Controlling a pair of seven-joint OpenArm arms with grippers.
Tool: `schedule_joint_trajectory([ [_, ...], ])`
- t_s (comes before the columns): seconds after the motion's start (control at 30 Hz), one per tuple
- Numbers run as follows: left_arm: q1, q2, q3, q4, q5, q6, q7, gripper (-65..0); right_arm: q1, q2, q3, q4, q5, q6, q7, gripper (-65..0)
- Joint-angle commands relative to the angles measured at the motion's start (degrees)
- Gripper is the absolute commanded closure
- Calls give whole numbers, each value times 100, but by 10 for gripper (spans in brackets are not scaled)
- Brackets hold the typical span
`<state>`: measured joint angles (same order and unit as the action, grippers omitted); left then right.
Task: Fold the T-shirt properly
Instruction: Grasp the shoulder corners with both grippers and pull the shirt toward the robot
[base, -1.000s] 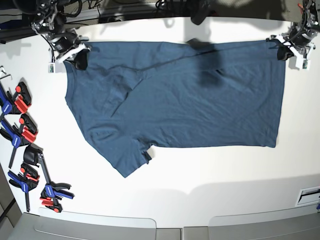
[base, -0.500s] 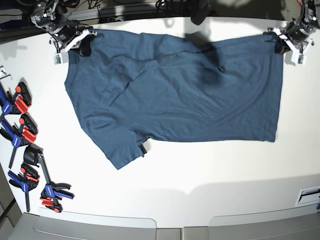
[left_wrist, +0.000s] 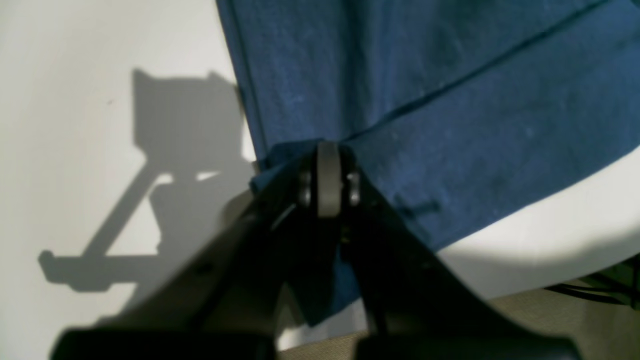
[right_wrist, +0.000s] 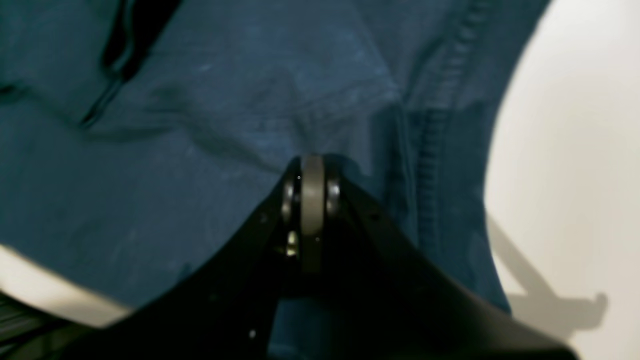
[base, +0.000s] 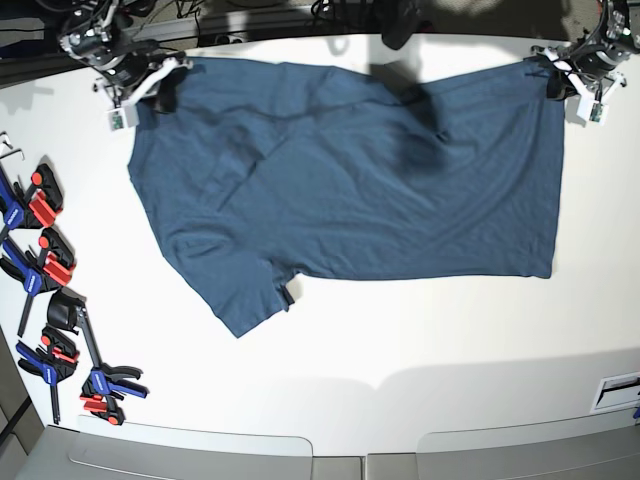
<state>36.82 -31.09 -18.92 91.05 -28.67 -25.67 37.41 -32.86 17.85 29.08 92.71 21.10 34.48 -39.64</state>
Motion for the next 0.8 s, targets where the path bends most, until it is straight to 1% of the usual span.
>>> schedule_joint_trajectory([
  [0.0, 144, -7, 52, -68, 374, 44, 632, 0, -66, 129, 85, -7, -315, -195, -278, 0],
  [0.1, 144, -7, 52, -68, 374, 44, 627, 0, -63, 267, 214, -9, -310, -197, -278, 0],
  [0.2, 144, -7, 52, -68, 372, 44, 627, 0, -63, 295, 376, -9, -221, -195, -234, 0],
  [0.33, 149, -4, 52, -68, 356, 46, 634, 0, -63, 293, 476, -7, 208, -192, -240, 0],
  [0.77, 337, -7, 52, 61, 354, 63, 699, 0, -44, 293, 476, -7, 212, -190, -146, 0],
])
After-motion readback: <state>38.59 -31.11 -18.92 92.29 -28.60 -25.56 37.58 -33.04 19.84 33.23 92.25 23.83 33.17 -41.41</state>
